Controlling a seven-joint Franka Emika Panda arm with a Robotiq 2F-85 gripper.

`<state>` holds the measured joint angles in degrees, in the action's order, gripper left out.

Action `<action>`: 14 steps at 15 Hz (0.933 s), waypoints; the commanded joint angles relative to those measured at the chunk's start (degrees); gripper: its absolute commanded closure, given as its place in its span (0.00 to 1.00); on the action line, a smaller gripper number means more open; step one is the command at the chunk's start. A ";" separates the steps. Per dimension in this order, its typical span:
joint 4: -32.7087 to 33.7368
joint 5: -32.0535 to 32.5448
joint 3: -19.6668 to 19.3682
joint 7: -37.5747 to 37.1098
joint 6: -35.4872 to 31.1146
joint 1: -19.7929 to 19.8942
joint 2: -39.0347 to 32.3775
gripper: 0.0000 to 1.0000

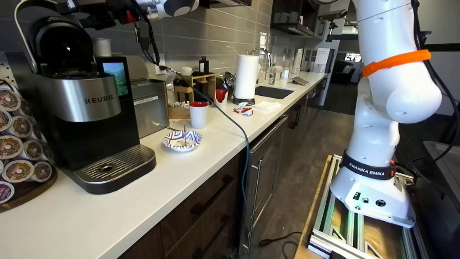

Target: Close the lid of the coffee making machine

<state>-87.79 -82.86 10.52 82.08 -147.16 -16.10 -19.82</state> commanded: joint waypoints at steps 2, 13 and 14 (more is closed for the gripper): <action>3.21 2.94 -0.27 -4.91 2.03 -0.35 -2.49 0.00; 3.77 3.80 0.54 -11.99 17.22 2.99 -1.77 0.00; 3.50 4.14 0.43 -12.68 18.00 3.16 -1.55 0.00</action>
<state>-84.16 -81.06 10.71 72.84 -132.54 -13.82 -21.55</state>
